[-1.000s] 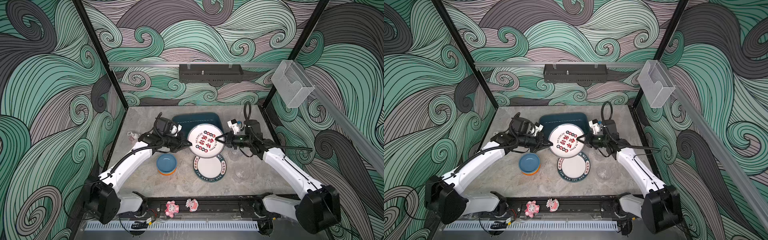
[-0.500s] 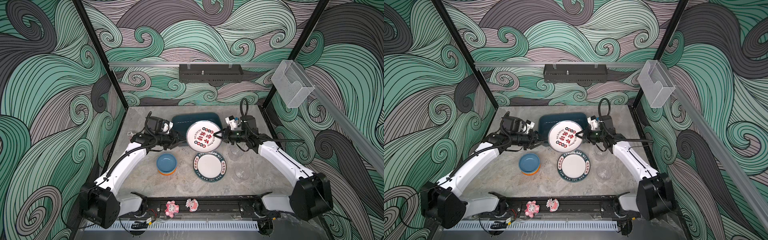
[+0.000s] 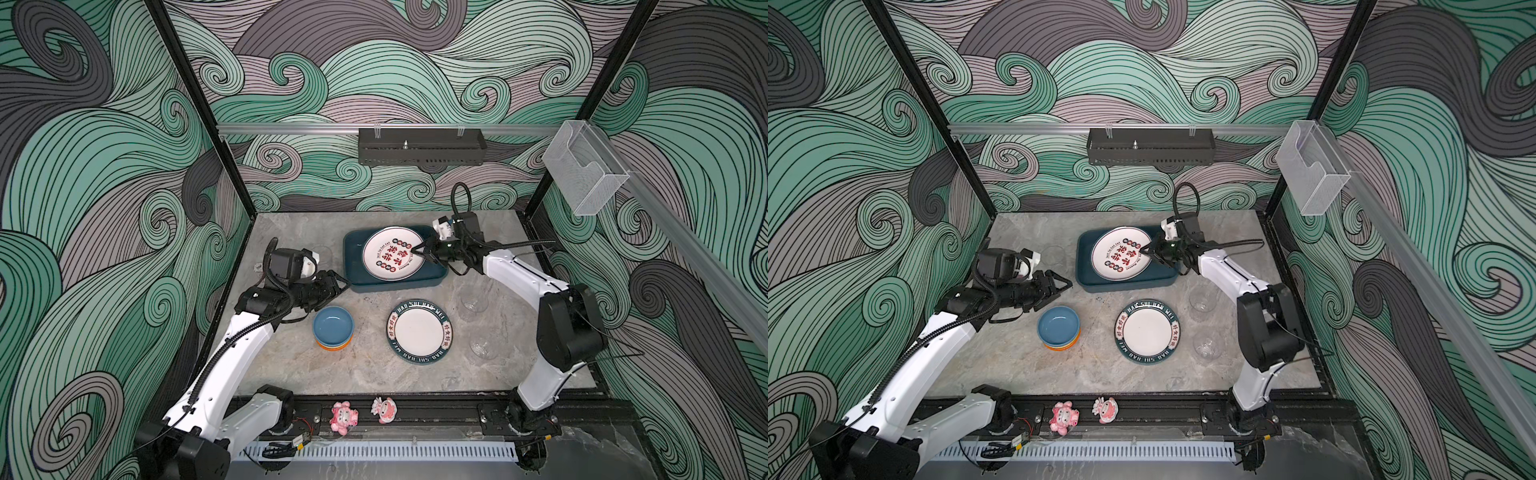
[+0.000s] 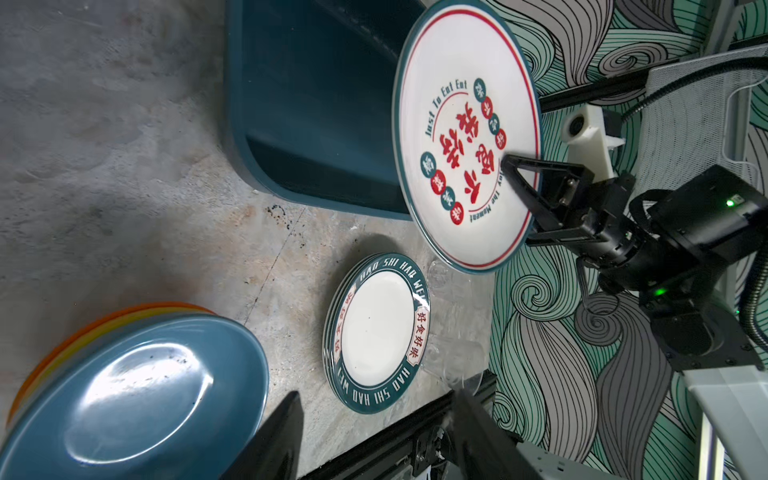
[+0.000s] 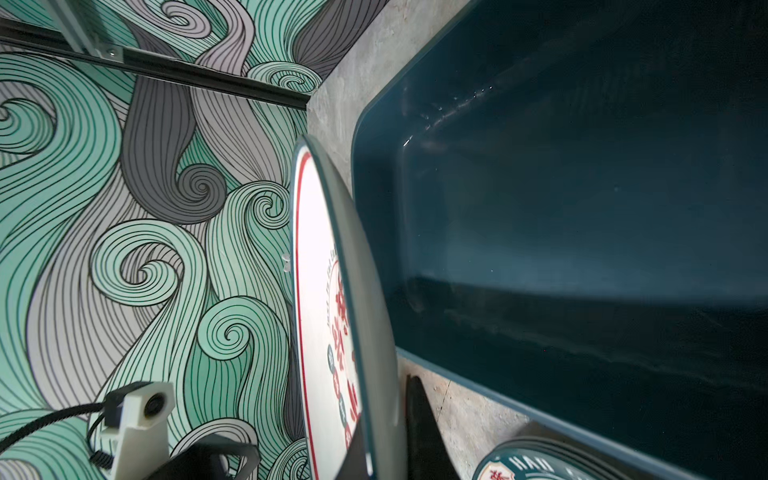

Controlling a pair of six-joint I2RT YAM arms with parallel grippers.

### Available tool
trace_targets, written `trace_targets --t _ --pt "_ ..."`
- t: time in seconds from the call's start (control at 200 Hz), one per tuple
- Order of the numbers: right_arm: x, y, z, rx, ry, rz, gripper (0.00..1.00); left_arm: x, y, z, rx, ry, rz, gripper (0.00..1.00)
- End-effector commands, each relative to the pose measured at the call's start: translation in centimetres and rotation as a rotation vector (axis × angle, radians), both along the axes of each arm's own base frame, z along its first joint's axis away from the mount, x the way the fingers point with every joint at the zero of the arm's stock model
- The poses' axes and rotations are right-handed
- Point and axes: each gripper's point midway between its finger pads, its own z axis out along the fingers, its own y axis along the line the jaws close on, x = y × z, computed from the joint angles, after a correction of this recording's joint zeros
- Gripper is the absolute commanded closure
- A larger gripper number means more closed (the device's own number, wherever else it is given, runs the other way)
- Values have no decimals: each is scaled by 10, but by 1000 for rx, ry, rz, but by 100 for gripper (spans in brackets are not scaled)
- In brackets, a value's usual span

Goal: Place the mixed dishes into the plastic bin
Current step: 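Carry the plates into the teal bin with the right gripper while the left gripper releases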

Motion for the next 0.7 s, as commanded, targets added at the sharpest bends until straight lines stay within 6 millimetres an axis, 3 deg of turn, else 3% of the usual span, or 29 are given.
trace_targets --t 0.0,0.325,0.695 --pt "23 18 11 26 -58 -9 98 -3 12 -7 61 9 21 39" --pt "68 44 -41 -4 2 -40 97 -8 17 -16 72 40 34 39" --pt "90 54 -79 -6 47 -57 97 -8 20 -25 68 71 41 39"
